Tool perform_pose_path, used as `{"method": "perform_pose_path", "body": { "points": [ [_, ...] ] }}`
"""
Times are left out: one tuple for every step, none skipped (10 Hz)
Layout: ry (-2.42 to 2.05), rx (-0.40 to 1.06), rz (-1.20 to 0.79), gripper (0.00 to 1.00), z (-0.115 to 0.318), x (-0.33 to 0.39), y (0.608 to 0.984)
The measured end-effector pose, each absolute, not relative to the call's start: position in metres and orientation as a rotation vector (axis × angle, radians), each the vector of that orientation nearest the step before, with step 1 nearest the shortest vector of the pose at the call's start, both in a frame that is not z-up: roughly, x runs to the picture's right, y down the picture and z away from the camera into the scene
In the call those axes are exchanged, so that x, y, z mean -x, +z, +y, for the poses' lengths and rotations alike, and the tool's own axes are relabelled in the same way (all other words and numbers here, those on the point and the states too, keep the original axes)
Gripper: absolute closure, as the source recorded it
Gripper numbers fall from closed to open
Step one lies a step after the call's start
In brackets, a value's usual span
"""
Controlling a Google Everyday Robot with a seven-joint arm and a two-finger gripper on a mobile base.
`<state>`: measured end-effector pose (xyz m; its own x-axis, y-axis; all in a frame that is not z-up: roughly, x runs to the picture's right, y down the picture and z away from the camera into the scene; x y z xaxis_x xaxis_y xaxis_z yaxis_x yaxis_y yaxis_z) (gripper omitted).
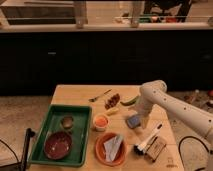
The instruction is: Wipe table surface with sponge
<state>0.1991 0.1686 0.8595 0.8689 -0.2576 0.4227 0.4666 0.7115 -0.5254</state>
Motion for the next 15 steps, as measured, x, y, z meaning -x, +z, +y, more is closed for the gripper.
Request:
{"method": "perform_pose_path", "body": {
  "points": [
    [-0.387,0.674,-0.345,0.2,0.171,-0.2,0.862],
    [-0.369,0.678,-0.356,0.2,0.172,-0.201,0.864],
    [-0.352,0.681,-0.365,0.2,0.174,-0.203,0.866],
    [-0.333,0.684,-0.376,0.2,0.176,-0.206,0.868],
    [-0.319,0.686,-0.386,0.2,0.178,-0.207,0.869],
    [-0.307,0.688,-0.395,0.2,0.179,-0.208,0.871],
    [-0.294,0.69,-0.406,0.2,0.181,-0.209,0.872],
    [-0.276,0.695,-0.425,0.2,0.183,-0.21,0.874],
    [-0.268,0.695,-0.431,0.2,0.183,-0.211,0.875],
    [-0.266,0.696,-0.433,0.2,0.182,-0.211,0.875],
    [-0.267,0.696,-0.437,0.2,0.18,-0.209,0.876],
    [-0.266,0.697,-0.439,0.2,0.18,-0.209,0.877],
    [-0.265,0.696,-0.439,0.2,0.179,-0.21,0.877],
    [-0.265,0.696,-0.44,0.21,0.179,-0.211,0.877],
    [-0.269,0.698,-0.439,0.25,0.18,-0.211,0.876]
  ]
}}
